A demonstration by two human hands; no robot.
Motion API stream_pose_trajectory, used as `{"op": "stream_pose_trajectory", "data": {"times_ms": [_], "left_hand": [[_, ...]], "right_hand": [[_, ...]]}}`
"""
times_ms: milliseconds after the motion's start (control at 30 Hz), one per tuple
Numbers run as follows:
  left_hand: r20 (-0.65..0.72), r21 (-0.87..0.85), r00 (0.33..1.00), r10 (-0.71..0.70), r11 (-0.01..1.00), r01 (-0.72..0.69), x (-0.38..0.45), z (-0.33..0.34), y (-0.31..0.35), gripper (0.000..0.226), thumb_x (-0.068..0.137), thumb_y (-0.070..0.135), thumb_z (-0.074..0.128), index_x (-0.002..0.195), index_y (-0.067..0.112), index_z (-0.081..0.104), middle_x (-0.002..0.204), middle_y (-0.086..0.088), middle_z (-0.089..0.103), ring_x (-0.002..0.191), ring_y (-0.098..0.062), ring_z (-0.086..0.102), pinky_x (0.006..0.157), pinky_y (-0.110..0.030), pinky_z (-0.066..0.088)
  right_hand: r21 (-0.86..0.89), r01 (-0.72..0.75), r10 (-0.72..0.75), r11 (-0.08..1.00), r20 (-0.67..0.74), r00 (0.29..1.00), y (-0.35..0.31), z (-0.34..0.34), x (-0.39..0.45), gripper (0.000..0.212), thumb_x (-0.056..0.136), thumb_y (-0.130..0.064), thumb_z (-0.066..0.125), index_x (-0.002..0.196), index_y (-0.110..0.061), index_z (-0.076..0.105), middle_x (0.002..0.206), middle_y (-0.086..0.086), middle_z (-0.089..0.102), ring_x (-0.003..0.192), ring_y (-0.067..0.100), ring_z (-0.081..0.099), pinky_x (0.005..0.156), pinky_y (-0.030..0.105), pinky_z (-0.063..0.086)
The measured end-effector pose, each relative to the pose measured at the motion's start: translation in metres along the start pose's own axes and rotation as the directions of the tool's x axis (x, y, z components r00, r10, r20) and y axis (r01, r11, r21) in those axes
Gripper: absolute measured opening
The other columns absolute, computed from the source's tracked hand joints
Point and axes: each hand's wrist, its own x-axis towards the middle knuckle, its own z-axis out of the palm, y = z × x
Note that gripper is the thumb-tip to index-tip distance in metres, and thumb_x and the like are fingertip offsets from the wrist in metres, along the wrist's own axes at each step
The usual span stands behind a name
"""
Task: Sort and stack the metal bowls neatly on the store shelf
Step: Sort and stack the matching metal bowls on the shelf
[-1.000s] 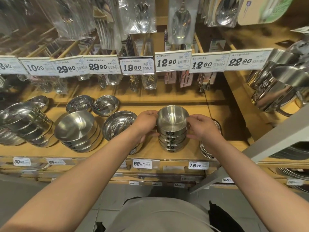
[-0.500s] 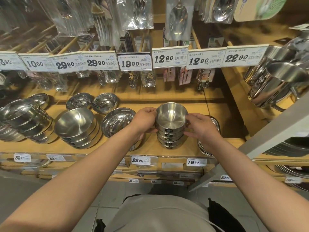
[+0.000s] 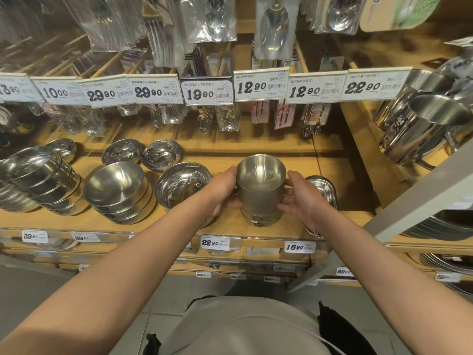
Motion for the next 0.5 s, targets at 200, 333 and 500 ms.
{"op": "stream_pose_trajectory", "data": {"times_ms": [200, 333, 500], "left_hand": [[0.005, -0.045, 1.000, -0.019, 0.999, 0.019, 0.0017, 0.0004, -0.0002, 0.040, 0.106, 0.042, 0.029, 0.108, 0.022, 0.063, 0.111, -0.010, 0.065, 0.089, -0.022, 0.066, 0.067, -0.032, 0.062], [0.007, -0.043, 1.000, -0.023, 0.999, 0.023, 0.0045, -0.0004, -0.0007, 0.042, 0.106, 0.042, 0.028, 0.117, 0.019, 0.062, 0.120, -0.015, 0.064, 0.096, -0.026, 0.065, 0.083, -0.040, 0.062], [-0.053, -0.121, 0.994, -0.096, 0.989, 0.089, 0.0080, 0.0020, -0.0052, 0.055, 0.105, 0.055, 0.023, 0.124, 0.013, 0.054, 0.121, -0.015, 0.061, 0.111, -0.029, 0.063, 0.078, -0.041, 0.060]], "right_hand": [[-0.051, 0.020, -0.020, 0.998, 0.001, 1.000, -0.0008, -0.0003, 0.0015, 0.050, 0.104, -0.043, 0.040, 0.140, -0.010, 0.048, 0.134, 0.017, 0.055, 0.118, 0.029, 0.058, 0.089, 0.037, 0.056], [-0.047, 0.017, -0.017, 0.999, -0.001, 1.000, 0.0003, -0.0013, 0.0036, 0.048, 0.105, -0.043, 0.041, 0.139, -0.010, 0.049, 0.132, 0.015, 0.057, 0.115, 0.027, 0.058, 0.087, 0.037, 0.057], [-0.041, -0.046, 0.045, 0.998, -0.022, 0.999, 0.0049, -0.0043, 0.0057, 0.057, 0.104, -0.046, 0.037, 0.149, -0.011, 0.041, 0.146, 0.014, 0.049, 0.128, 0.027, 0.051, 0.089, 0.042, 0.056]]}}
